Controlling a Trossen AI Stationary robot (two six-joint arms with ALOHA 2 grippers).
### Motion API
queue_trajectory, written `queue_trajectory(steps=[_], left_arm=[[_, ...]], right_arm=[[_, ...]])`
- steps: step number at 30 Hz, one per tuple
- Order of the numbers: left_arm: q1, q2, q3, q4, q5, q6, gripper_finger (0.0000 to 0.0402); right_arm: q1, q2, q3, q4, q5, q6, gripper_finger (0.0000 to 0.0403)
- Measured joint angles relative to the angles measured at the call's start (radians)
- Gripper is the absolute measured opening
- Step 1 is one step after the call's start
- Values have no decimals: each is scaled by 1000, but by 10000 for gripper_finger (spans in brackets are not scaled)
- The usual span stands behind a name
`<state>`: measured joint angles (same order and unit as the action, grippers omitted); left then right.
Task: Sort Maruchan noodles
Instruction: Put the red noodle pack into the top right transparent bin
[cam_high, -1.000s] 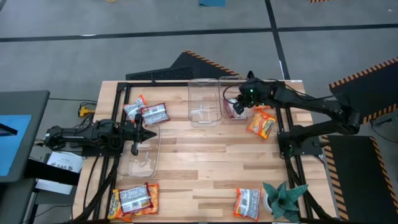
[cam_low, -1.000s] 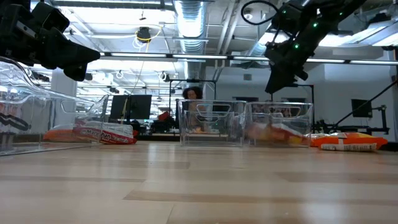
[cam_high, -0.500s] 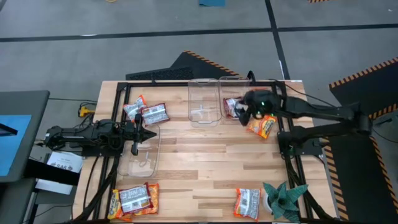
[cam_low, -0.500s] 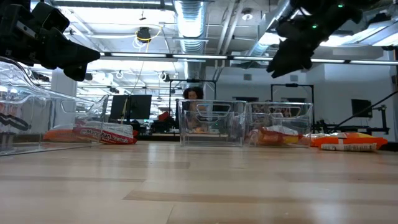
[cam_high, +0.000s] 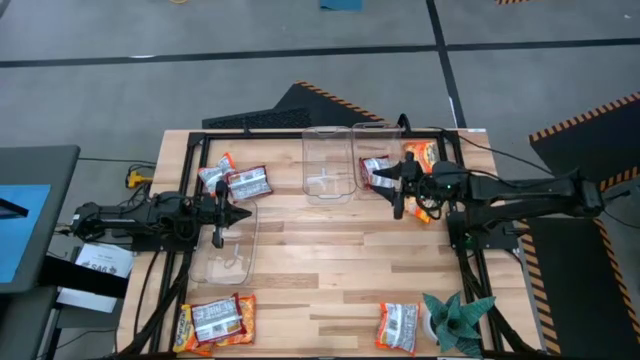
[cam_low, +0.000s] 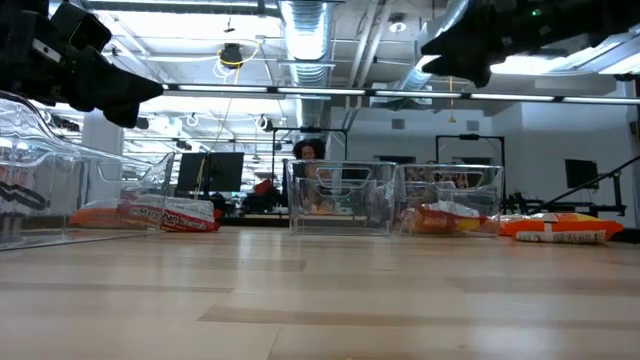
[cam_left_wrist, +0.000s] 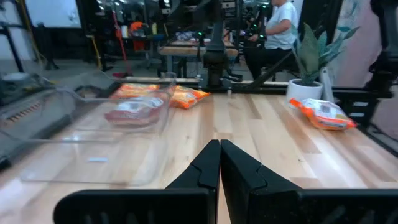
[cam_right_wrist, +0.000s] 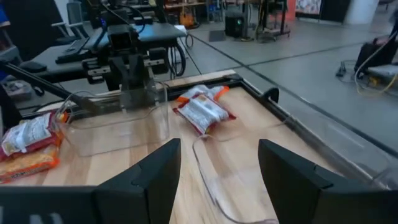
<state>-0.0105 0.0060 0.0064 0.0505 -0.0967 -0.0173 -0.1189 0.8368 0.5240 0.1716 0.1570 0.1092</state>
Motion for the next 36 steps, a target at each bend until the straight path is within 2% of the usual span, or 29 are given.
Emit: queue_trajectory(steps=[4,10,13,16,18,21,25,30,33,36], left_arm=[[0,0,0,84,2,15,0],[1,11,5,363,-19,215,0],[1,67,53,294,-130,202,3],[8,181,115,246,-306,196,22],[27,284,146,228,-378,163,46],[73,446,205,205,-442,81,88],[174,650,282,89,-487,-73,143],[331,844,368,-36,-423,-208,186],[436,934,425,-83,-311,-220,193],[553,1006,538,-201,-129,-230,194]], right_arm=[[10,0,0,6,0,-6,239],[9,1,-1,14,1,-6,239],[6,2,-1,21,1,-5,239],[5,14,-1,24,1,-5,239],[5,27,-1,36,1,-5,239],[5,58,-1,44,1,-5,239],[5,99,-1,48,1,-5,239],[5,128,-1,49,1,-4,239],[5,133,-2,47,2,-2,239],[5,132,-2,51,2,-2,239]])
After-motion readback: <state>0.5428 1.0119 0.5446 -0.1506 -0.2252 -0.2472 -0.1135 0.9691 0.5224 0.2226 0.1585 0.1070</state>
